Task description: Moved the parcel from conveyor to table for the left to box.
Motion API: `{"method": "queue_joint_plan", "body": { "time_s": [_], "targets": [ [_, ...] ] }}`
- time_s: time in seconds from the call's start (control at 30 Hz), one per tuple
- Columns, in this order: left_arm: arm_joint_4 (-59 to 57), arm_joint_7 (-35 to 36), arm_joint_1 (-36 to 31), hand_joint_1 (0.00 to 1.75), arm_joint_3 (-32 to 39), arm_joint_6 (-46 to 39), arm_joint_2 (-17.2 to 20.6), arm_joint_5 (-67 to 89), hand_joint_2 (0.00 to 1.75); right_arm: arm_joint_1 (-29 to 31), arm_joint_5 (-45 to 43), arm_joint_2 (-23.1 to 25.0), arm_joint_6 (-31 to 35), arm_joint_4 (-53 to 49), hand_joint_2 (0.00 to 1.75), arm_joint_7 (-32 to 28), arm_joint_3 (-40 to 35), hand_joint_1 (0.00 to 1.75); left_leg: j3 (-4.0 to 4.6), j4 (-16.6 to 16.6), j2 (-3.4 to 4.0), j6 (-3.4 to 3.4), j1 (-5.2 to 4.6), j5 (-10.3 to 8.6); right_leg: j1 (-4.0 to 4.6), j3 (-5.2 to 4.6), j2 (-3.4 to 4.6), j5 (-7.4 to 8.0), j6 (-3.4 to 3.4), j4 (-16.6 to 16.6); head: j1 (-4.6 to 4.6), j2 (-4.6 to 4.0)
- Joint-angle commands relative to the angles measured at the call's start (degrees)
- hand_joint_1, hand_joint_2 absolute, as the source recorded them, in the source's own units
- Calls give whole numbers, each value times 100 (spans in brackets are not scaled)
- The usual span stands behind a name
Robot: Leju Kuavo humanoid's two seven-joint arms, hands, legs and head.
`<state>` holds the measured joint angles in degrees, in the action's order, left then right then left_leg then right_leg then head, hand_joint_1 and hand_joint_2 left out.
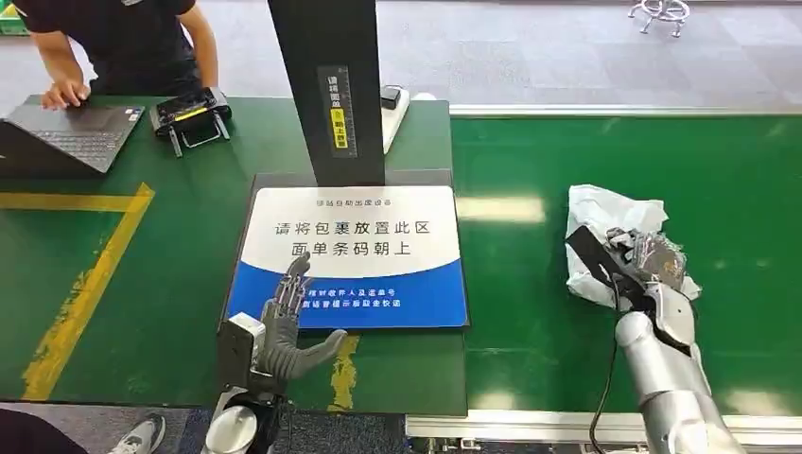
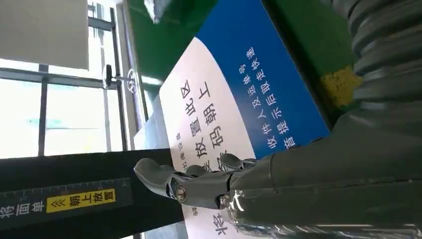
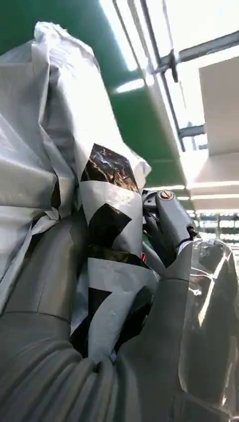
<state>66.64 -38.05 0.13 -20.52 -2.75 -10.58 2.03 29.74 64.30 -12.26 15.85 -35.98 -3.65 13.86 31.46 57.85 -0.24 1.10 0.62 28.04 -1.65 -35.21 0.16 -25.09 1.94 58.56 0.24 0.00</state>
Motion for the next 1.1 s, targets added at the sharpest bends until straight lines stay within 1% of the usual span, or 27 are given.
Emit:
{"method": "queue_joint_plan", "body": {
  "time_s": [0.03, 0.07, 0.1, 0.13, 0.17, 0.2, 0.23, 0.27, 0.33, 0.37, 0.4, 0.43, 0.47, 0.5, 0.57, 0.6, 0.63, 0.67, 0.73, 0.77, 0.83, 0.87, 0.9, 0.93, 1.0, 1.03, 1.1],
  "targets": [
    [-144, -67, -70, 0, 79, -22, 118, -5, 175, -129, -262, -288, -425, -1404, 175, -331, -470, 175, 2, -2, 10, -4, -4, -4, -1, -7, 6, 7, -16, 0, 0, 0],
    [-134, -67, -61, 0, 99, -22, 117, -5, 175, -174, -299, -326, -498, -1514, 175, -310, -471, 175, 4, 0, 3, -3, -5, -3, -3, -7, 0, 3, -12, 2, 0, 0],
    [-110, -61, -44, 0, 116, -23, 129, -4, 175, -226, -456, -434, -752, -1696, 175, -408, -462, 175, 4, 0, 1, -3, -6, -4, -4, -7, -2, 3, -9, 2, -2, 0],
    [-91, -65, -33, 0, 140, -25, 131, -5, 175, -266, -587, -506, -913, -1857, 175, -454, -439, 175, -1, -5, 5, -5, -4, -8, 0, -1, -2, 9, -23, -6, 0, 0],
    [-85, -64, -29, 0, 148, -25, 133, -5, 175, -270, -612, -536, -961, -1900, 175, -449, -427, 175, 7, 1, -4, -3, -6, -4, -4, -6, -7, 2, -10, 1, 0, 0],
    [-69, -66, -16, 0, 172, -26, 130, -5, 175, -350, -664, -653, -1101, -2095, 175, -485, -480, 175, 4, -1, -3, -4, -5, -6, -2, -3, -9, 4, -17, -3, 0, 0],
    [-52, -79, -2, 0, 195, -31, 142, -6, 175, -451, -869, -873, -1404, -2380, 175, -572, -510, 175, 3, 2, 0, -3, -4, -3, -1, -2, -5, 3, -15, -2, 0, 0],
    [-47, -83, 9, 0, 217, -32, 141, -5, 175, -491, -943, -950, -1513, -2508, 175, -559, -484, 175, 7, 4, -5, -3, -7, -3, -5, -6, -9, 1, -11, 2, 0, 0],
    [-46, -121, 34, 0, 260, -38, 151, -9, 175, -586, -1368, -1495, -2136, -2786, 175, -850, -589, 175, 11, 5, -14, -5, -7, -4, -5, -5, -21, 0, -14, 1, 0, 0],
    [-50, -136, 43, 0, 278, -33, 151, -7, 175, -622, -1474, -1612, -2234, -2879, 175, -851, -554, 175, 14, 8, -20, -5, -10, -3, -8, -7, -25, -2, -11, 4, -2, 0],
    [-68, -163, 55, 0, 291, -39, 152, -7, 175, -682, -1797, -1810, -2587, -2976, 175, -1046, -533, 175, 14, 7, -21, -6, -10, -4, -7, -5, -27, -1, -13, 2, 0, 0],
    [-93, -191, 61, 0, 308, -46, 148, -8, 175, -847, -2121, -1999, -2847, -3176, 175, -1135, -492, 175, 14, 6, -21, -5, -11, -3, -9, -6, -27, -1, -10, 1, 0, 0],
    [-93, -195, 65, 0, 327, -43, 147, 2, 175, -1007, -2268, -2112, -2928, -3381, 175, -1104, -427, 175, 16, 6, -25, -5, -11, -3, -10, -7, -28, -2, -7, 0, 0, 0],
    [-31, -195, 95, 0, 354, -85, 143, -1, 175, -1222, -2571, -2204, -3165, -3632, 175, -1218, -309, 175, 16, 6, -34, -7, -10, -3, -8, -2, -39, -3, -13, -1, 0, 0],
    [-8, -195, 99, 0, 373, -83, 144, -45, 175, -1566, -2797, -2222, -3356, -4077, 175, -1194, -118, 175, 12, 4, -39, -8, -9, -2, -6, 4, -45, -5, -15, -7, 0, 0],
    [2, -195, 96, 0, 391, -110, 144, -43, 175, -1684, -3016, -2182, -3517, -4253, 175, -1304, -41, 175, 16, 5, -37, -11, -8, 2, -6, -1, -43, -5, -8, -6, 2, 0],
    [-32, -195, 65, 0, 381, -122, 168, -53, 175, -1937, -3226, -2199, -3676, -4578, 175, -1379, 47, 175, 9, 0, -36, -11, -6, 2, -3, 7, -43, -5, -14, -12, 0, 0],
    [-39, -195, 56, 0, 380, -118, 176, -63, 175, -2048, -3272, -2202, -3708, -4716, 175, -1362, 102, 175, 14, 2, -30, -10, -6, 5, -3, 1, -35, -5, -10, -8, 0, 0],
    [-11, -195, 54, 0, 392, -109, 195, -66, 175, -2441, -3740, -2232, -4098, -5182, 175, -1488, 276, 175, 14, 4, -29, -14, -6, 6, -4, -3, -32, -5, -5, -7, 0, 0],
    [-15, -195, 49, 0, 394, -109, 196, -69, 175, -2513, -3766, -2227, -4114, -5264, 175, -1473, 321, 175, 12, 1, -35, -14, -7, 4, -3, 1, -39, -6, -9, -8, 0, 0],
    [1, -195, 43, 0, 415, -96, 198, -56, 175, -2915, -4500, -2351, -4711, -5659, 175, -1647, 495, 175, 11, -2, -41, -14, -5, 3, 0, 5, -46, -7, -13, -11, 0, 0],
    [-2, -195, 41, 0, 422, -93, 195, -53, 175, -2996, -4545, -2366, -4737, -5743, 175, -1645, 552, 175, 14, 2, -36, -15, -6, 5, -3, -4, -40, -7, -8, -7, -2, 0],
    [-3, -195, 34, 0, 431, -70, 191, -31, 175, -3157, -4960, -2450, -5047, -5863, 175, -1776, 603, 175, 18, 3, -35, -16, -7, 5, -3, -5, -39, -7, -4, -6, 2, 0],
    [-4, -195, 27, 0, 440, -69, 185, -20, 175, -3181, -5265, -2471, -5262, -5905, 175, -1905, 595, 175, 13, -2, -40, -16, -5, 4, 0, 3, -45, -7, -11, -12, 0, 0],
    [-28, -195, -2, 0, 451, -65, 172, -4, 175, -3196, -5435, -2463, -5363, -6009, 175, -1925, 563, 175, 18, 3, -29, -17, -8, 6, -5, -7, -32, -6, -4, -6, 0, 0],
    [-42, -195, -21, 0, 453, -70, 165, 10, 175, -3190, -5667, -2455, -5555, -6055, 175, -2070, 447, 175, 13, -1, -26, -17, -5, 5, -1, -1, -32, -4, -10, -12, 0, 0],
    [-81, -195, -65, 0, 462, -71, 161, 13, 175, -3229, -5844, -2391, -5650, -6203, 175, -2167, 259, 175, 16, 1, -15, -17, -6, 8, -4, -7, -18, -2, -3, -8, 0, 0]
  ]
}}
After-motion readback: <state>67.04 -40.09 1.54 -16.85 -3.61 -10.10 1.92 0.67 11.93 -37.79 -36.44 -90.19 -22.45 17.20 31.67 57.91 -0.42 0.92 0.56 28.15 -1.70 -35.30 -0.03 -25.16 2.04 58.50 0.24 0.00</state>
